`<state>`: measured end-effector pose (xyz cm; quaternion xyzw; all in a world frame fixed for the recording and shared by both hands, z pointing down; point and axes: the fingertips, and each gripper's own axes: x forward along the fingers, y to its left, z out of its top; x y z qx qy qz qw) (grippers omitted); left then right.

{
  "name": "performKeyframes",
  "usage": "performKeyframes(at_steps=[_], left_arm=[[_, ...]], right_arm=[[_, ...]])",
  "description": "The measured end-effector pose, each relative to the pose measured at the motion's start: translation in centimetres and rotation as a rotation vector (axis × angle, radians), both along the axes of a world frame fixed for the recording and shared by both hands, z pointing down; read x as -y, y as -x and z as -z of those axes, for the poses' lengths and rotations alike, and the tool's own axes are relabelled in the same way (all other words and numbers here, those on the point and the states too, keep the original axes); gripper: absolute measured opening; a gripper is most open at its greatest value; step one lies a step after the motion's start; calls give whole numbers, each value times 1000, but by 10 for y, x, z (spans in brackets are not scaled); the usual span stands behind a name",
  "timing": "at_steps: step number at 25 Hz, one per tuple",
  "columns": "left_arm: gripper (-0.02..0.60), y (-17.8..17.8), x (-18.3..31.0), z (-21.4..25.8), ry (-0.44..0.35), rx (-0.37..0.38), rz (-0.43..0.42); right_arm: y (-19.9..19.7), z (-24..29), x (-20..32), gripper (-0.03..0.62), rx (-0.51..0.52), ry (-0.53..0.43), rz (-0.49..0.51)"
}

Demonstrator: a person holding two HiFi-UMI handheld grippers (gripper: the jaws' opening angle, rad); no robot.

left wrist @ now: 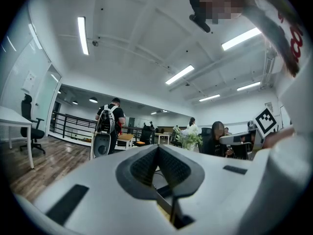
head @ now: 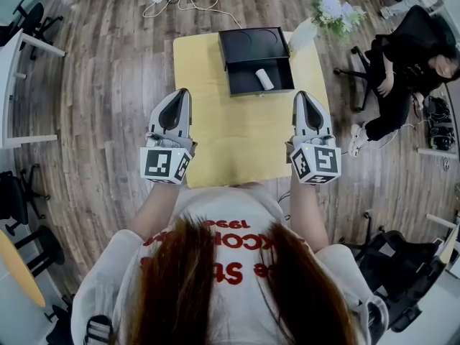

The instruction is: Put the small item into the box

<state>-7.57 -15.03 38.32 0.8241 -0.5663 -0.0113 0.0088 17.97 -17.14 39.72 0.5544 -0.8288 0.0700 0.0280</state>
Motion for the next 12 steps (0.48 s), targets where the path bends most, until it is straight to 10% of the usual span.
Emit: performKeyframes(at_steps=[12], left_arm=[[8, -2, -4, -1, 4, -5, 0]], right_arm=[[-2, 2, -6, 5, -3, -6, -4]])
